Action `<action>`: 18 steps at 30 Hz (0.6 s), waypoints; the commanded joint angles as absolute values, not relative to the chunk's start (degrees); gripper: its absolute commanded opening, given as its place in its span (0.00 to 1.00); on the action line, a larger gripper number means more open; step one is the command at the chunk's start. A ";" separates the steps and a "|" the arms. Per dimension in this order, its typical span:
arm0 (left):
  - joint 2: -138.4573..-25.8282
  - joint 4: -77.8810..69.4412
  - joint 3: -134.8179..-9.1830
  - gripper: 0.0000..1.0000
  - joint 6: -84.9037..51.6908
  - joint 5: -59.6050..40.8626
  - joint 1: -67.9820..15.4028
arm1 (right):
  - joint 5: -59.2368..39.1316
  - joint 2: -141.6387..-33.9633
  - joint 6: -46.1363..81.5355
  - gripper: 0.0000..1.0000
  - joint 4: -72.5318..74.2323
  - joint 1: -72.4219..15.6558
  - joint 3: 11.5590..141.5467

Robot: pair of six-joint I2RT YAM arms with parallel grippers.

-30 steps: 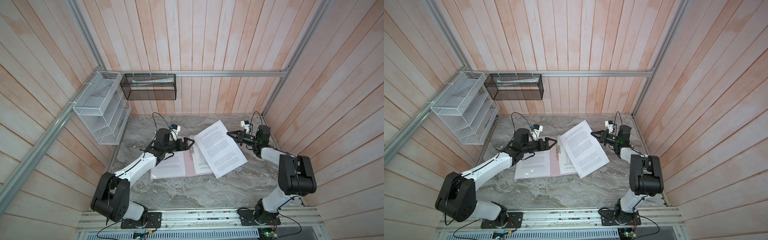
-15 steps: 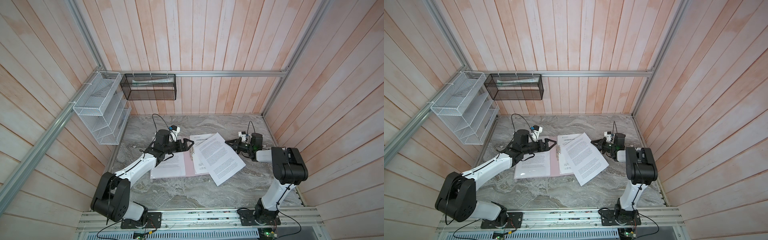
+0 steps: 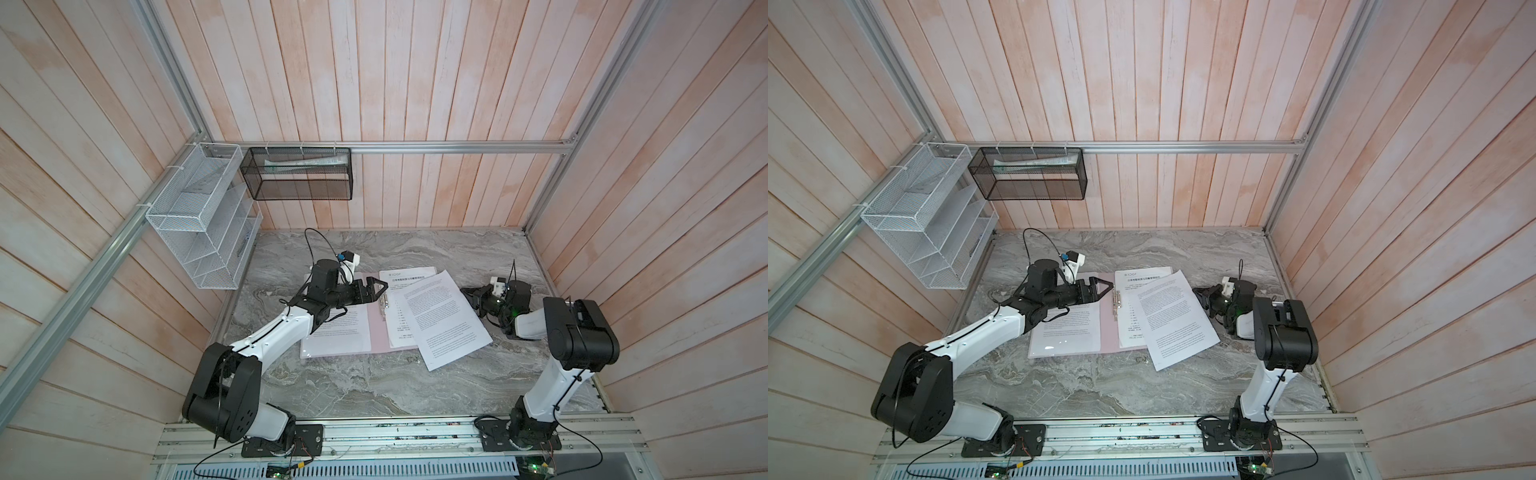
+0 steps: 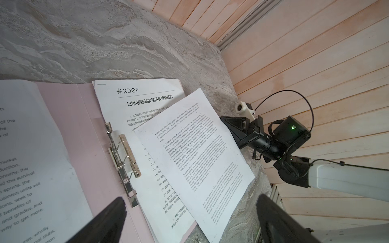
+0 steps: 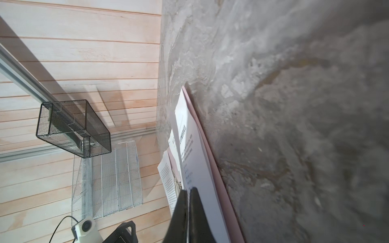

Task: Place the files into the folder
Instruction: 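Lay the English sheet onto the folder over the first sheet and release, then draw the right gripper back from the folder while the left gripper stays by the clip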

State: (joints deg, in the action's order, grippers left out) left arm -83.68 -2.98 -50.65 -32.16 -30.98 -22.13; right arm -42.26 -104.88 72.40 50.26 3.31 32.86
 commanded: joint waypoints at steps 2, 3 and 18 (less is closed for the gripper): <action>-84.95 -4.70 -49.83 0.98 -32.26 -30.76 -21.88 | -38.11 -102.41 74.90 0.00 52.87 3.54 30.21; -85.00 -4.57 -49.90 0.98 -32.17 -30.83 -21.88 | -37.58 -101.84 75.31 0.00 53.00 3.52 29.22; -85.01 -6.61 -47.39 0.98 -32.78 -29.97 -26.42 | -24.32 -84.11 33.84 0.59 -3.26 5.63 38.26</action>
